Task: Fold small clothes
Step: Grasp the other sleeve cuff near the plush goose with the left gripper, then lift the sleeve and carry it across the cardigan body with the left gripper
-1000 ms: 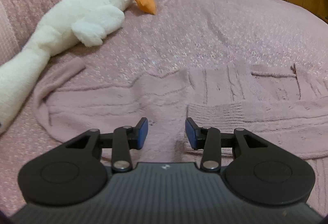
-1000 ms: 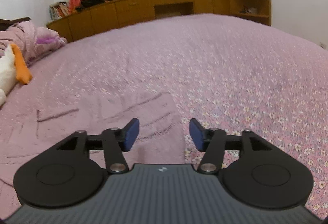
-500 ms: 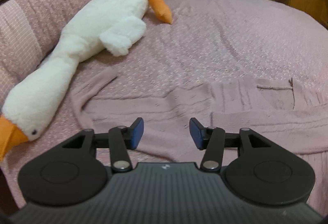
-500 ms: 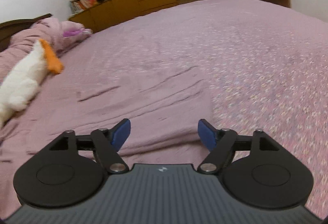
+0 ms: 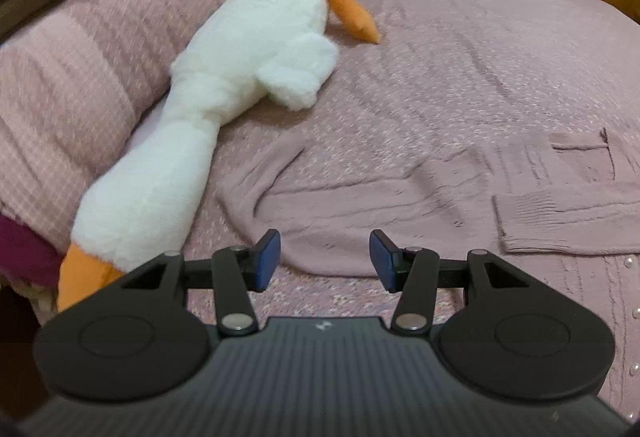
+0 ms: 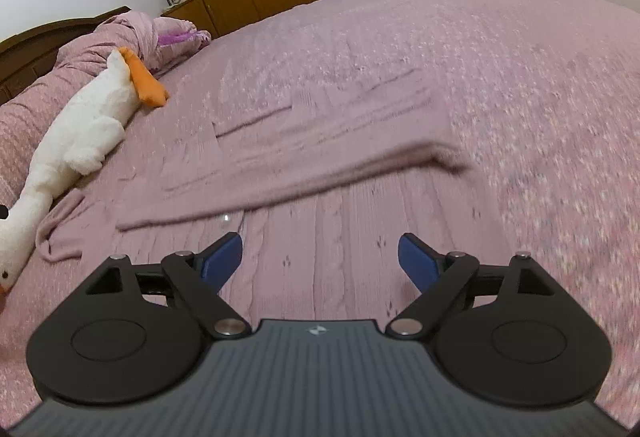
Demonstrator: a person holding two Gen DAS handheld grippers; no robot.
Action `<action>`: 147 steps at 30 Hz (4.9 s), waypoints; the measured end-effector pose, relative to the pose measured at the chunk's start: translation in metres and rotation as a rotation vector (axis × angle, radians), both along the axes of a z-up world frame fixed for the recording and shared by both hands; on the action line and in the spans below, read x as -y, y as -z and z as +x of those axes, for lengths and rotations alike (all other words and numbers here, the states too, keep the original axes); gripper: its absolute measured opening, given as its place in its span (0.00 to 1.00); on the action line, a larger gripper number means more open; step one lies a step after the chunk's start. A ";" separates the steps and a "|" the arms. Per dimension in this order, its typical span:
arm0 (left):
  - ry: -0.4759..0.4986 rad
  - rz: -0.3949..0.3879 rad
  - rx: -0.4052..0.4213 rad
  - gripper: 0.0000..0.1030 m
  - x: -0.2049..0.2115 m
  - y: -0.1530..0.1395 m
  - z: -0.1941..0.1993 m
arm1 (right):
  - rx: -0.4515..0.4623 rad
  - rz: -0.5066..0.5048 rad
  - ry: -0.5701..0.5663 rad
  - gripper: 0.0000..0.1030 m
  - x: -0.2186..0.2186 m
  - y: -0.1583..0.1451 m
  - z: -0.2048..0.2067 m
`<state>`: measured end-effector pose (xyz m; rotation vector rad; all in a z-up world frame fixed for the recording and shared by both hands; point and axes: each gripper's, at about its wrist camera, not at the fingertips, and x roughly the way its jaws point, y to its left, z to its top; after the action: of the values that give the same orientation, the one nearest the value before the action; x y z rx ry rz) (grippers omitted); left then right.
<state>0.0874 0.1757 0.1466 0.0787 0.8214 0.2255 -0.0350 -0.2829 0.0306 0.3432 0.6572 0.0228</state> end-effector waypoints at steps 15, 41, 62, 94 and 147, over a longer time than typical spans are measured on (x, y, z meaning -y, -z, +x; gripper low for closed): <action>-0.150 -0.151 -0.079 0.50 -0.061 0.074 0.003 | 0.017 -0.049 0.084 0.88 0.000 0.021 -0.026; -0.368 -0.301 0.033 0.69 -0.098 0.116 0.062 | 0.046 -0.132 0.085 0.95 -0.005 0.046 -0.008; -0.349 -0.180 0.058 0.34 -0.127 0.127 0.123 | 0.060 -0.251 0.054 1.00 -0.024 0.058 -0.002; 0.224 -0.457 0.471 0.15 0.070 -0.050 0.048 | 0.094 -0.070 0.122 1.00 -0.001 0.050 -0.006; 0.584 -0.075 0.024 0.67 0.225 0.027 0.045 | 0.070 0.021 0.170 1.00 0.015 0.048 -0.007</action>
<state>0.1321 -0.0489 0.1196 0.2397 0.7498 -0.3535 -0.0415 -0.2979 -0.0170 0.4162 0.5573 -0.1200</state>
